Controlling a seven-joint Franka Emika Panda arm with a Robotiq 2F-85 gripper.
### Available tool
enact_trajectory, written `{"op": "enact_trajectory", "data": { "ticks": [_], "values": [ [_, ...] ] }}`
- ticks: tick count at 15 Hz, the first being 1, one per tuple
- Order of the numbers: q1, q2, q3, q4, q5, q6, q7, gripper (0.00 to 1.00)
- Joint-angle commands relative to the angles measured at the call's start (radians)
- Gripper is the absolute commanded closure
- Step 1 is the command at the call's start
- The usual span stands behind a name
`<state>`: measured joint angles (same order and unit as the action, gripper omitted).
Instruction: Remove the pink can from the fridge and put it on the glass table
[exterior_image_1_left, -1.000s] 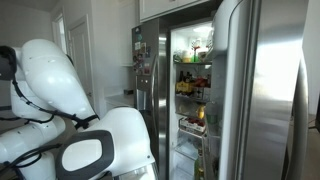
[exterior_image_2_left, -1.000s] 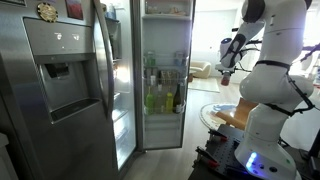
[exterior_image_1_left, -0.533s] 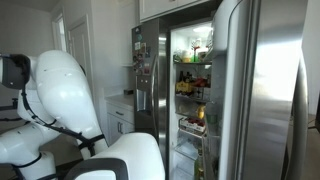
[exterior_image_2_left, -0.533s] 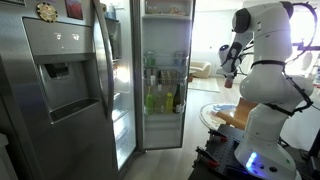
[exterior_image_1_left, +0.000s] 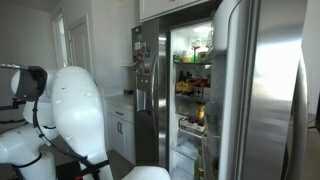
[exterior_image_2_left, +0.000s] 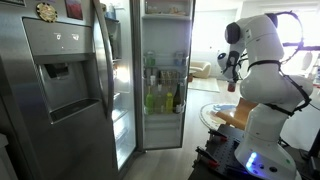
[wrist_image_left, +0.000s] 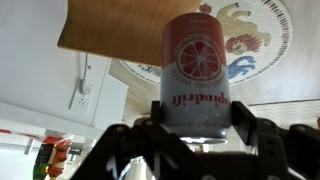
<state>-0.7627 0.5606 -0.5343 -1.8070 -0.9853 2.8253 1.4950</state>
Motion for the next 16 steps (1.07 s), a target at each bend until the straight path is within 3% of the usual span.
{"op": "enact_trajectory", "data": {
  "ticks": [1, 13, 16],
  "values": [
    [-0.002, 0.078, -0.029, 0.075, -0.020, 0.031, 0.064, 0.55],
    [-0.078, 0.274, -0.014, 0.238, 0.056, 0.011, 0.086, 0.55],
    [-0.069, 0.333, -0.057, 0.268, 0.178, 0.025, 0.031, 0.55]
  ]
}}
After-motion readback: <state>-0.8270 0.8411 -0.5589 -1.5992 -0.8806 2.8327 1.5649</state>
